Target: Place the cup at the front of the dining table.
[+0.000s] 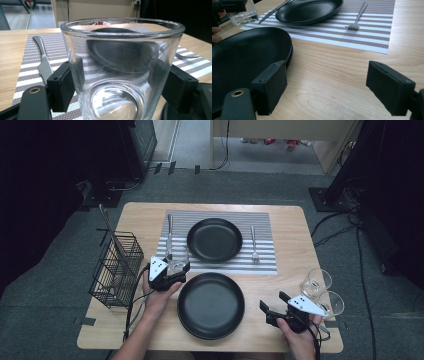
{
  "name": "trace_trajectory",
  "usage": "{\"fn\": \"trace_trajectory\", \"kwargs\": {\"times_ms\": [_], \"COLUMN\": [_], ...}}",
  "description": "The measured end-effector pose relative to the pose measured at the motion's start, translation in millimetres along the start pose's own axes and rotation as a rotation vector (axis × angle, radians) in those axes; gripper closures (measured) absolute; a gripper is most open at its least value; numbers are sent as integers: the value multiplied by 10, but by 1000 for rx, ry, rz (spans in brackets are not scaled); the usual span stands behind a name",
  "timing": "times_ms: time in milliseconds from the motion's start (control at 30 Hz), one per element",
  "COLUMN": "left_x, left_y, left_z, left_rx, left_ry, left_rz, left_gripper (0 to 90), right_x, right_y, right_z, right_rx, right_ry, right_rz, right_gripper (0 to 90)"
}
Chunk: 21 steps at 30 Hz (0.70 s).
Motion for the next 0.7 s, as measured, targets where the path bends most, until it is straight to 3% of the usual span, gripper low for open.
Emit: {"fn": "trace_trajectory", "kwargs": {"times_ms": [233, 700], "left_x": [138, 310], "left_y": [-65, -87], "left_z": [32, 49], "left_rx": [-13, 11], "left_ry": [-22, -78], "left_rz": [-17, -43], "left_gripper": [221, 221], "right_x": [8, 14], "right_y": [14, 13], "right_z": [21, 33], "right_rx": [-1, -2], "right_ry": [-5, -6], "right_rz": [3, 5], "right_gripper": [174, 182]}}
Point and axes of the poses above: each handheld gripper's, and its own axes: x roughly forward along the jaws, z roughly out of its underside, y roughly to its right, the point moved 5 cm from there along x, roughly forward along the jaws, and after that the axes turned 11 degrees about x, right-handed, at the moved point
